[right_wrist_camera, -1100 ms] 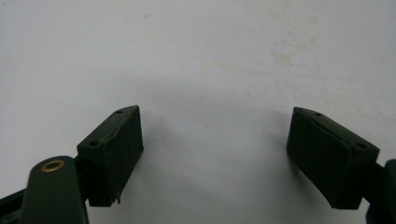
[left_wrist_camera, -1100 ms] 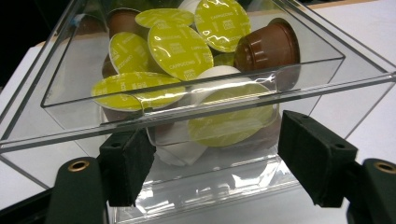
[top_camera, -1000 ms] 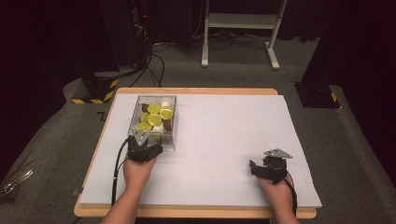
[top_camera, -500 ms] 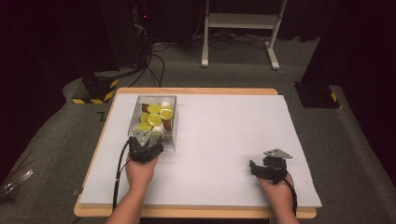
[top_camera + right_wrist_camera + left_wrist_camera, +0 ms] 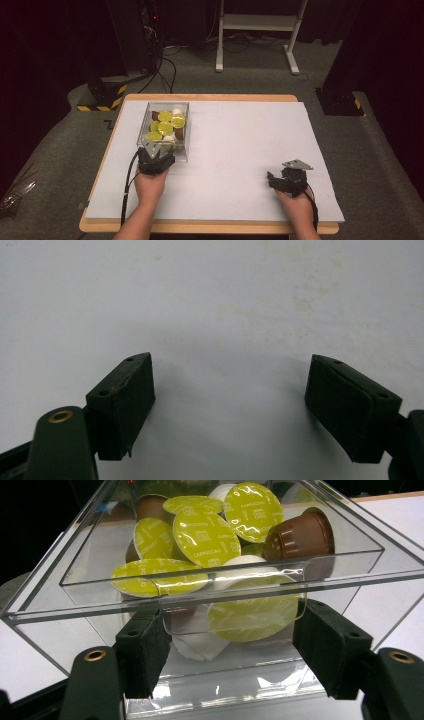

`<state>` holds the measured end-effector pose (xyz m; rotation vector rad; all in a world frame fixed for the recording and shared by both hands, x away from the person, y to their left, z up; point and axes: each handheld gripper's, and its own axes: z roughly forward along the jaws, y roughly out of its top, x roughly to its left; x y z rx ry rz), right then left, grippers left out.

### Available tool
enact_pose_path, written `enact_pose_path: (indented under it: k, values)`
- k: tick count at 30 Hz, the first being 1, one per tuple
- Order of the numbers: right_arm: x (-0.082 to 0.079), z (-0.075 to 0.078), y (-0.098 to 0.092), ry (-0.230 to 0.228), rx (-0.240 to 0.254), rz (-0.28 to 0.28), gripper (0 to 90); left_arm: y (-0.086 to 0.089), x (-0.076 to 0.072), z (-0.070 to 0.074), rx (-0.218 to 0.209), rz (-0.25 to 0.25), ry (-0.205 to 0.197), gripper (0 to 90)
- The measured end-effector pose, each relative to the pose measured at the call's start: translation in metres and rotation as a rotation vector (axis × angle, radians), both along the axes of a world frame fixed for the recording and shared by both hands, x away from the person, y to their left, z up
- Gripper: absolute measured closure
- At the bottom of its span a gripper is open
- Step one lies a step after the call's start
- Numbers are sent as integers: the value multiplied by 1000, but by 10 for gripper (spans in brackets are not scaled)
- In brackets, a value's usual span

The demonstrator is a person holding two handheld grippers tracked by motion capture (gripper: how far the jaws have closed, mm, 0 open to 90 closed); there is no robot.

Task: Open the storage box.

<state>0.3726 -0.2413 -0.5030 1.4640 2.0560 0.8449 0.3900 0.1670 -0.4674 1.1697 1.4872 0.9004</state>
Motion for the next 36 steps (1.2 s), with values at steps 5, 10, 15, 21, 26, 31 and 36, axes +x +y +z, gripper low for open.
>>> enact_pose_path:
  k: [5, 10, 15, 21, 26, 31, 36]
  values:
    - [0, 0, 0, 0, 0, 0, 198, 0, -1, 0, -1, 3, -2, 324]
    - [0, 0, 0, -1, 0, 0, 199, 0, -2, 0, -3, 1, -1, 324]
    - [0, 0, 0, -1, 0, 0, 200, 0, -4, 0, -3, 3, 2, 324]
    - [0, 0, 0, -1, 0, 0, 200, 0, -6, 0, -3, 3, 0, 324]
    - [0, 0, 0, -2, 0, 0, 200, 0, -10, 0, -2, -1, 2, 324]
    - [0, 0, 0, -1, 0, 1, 200, 0, -12, 0, -4, 1, -2, 324]
    - [0, 0, 0, -4, -2, 1, 203, 0, -16, 0, -4, 0, -4, 324]
